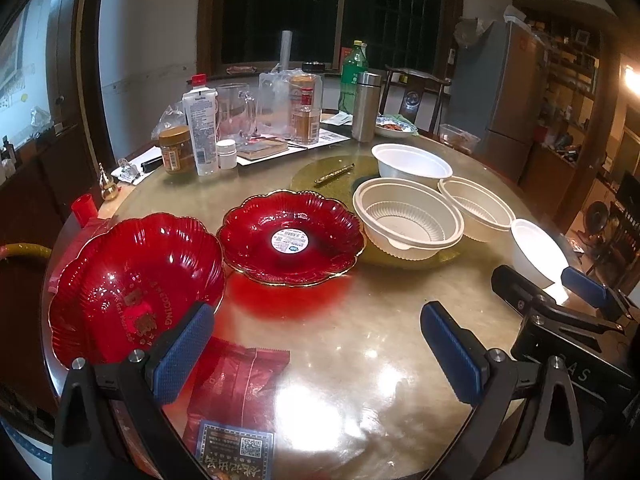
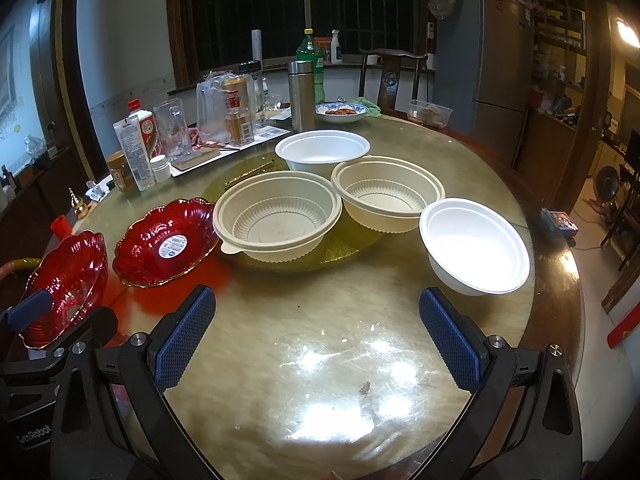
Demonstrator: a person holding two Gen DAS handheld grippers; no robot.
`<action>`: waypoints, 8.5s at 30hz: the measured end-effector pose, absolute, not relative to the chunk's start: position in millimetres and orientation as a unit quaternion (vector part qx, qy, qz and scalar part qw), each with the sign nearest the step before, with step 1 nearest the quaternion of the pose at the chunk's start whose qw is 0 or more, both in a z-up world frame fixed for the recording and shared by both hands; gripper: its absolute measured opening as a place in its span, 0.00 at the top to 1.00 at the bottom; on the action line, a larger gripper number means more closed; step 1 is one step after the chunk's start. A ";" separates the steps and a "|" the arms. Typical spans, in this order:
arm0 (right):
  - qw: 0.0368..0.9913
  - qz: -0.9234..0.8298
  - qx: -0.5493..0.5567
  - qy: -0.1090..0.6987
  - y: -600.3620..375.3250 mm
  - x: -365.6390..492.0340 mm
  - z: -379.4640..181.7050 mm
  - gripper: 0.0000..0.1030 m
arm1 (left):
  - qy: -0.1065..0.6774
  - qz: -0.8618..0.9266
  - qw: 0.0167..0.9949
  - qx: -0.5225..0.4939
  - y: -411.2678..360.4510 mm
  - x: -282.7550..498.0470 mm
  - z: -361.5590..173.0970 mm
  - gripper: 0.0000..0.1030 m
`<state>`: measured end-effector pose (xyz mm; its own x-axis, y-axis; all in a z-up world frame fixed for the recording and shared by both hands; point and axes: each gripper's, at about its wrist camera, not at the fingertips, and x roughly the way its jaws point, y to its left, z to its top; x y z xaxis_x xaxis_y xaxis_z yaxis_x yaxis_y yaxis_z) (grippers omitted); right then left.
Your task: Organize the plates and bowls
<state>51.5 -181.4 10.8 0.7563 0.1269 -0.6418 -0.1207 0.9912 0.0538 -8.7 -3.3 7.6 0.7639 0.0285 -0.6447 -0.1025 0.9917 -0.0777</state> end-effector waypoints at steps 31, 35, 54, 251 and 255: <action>0.936 0.055 0.005 0.347 -184.1 50.3 13.6 0.00 | 0.346 0.025 0.936 -0.058 -8.0 -9.4 9.4 0.00; 0.936 0.055 0.005 0.347 -184.3 50.6 13.5 0.00 | 0.346 0.025 0.936 -0.059 -6.6 -9.3 9.0 0.00; 0.936 0.055 0.006 0.347 -183.4 50.8 14.5 0.00 | 0.343 0.023 0.937 -0.062 -5.8 -14.2 12.8 0.00; 0.754 0.382 0.247 0.473 -34.7 121.8 -23.5 0.87 | 0.423 0.129 0.880 -0.171 181.5 54.9 31.7 0.84; 0.755 0.404 0.213 0.471 -6.5 104.5 -10.6 0.87 | 0.413 0.137 0.879 -0.197 209.6 29.1 30.4 0.84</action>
<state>104.5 -6.5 -10.6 0.2297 0.8112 -0.5378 -0.4095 0.5818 0.7027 29.1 209.6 30.4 0.6214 0.0792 -0.7795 -0.4037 0.8850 -0.2320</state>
